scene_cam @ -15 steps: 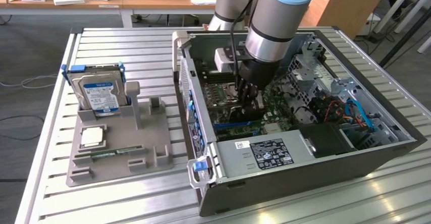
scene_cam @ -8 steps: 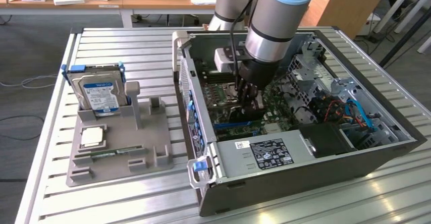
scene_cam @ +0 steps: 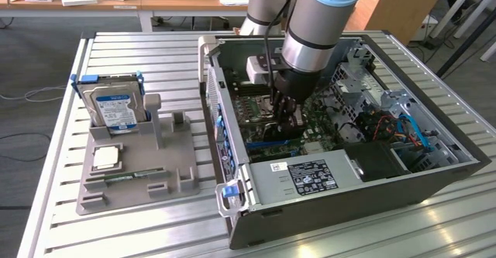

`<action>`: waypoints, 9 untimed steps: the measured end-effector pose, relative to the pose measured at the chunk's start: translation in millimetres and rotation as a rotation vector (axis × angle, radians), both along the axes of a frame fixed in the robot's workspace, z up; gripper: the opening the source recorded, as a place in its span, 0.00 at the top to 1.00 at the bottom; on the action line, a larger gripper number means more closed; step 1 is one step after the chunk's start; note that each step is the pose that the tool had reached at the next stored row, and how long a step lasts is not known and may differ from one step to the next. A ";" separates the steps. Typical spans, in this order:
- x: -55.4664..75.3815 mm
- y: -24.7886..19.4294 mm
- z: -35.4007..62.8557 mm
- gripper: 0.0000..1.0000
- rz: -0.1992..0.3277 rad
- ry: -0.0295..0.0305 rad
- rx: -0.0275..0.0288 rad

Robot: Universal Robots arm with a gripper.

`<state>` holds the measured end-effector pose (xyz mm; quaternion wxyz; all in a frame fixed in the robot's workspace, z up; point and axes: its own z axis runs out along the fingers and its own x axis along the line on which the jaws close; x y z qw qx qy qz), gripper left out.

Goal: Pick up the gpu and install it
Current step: 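Insert the gpu into the slot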

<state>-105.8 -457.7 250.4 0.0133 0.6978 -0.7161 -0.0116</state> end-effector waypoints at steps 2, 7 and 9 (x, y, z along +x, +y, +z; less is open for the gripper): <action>-0.1 0.7 -0.3 0.73 0.000 -0.0002 0.0003; -0.2 1.2 -0.4 0.73 0.000 0.0000 -0.0001; -0.5 1.2 -0.6 0.73 0.000 0.0000 -0.0001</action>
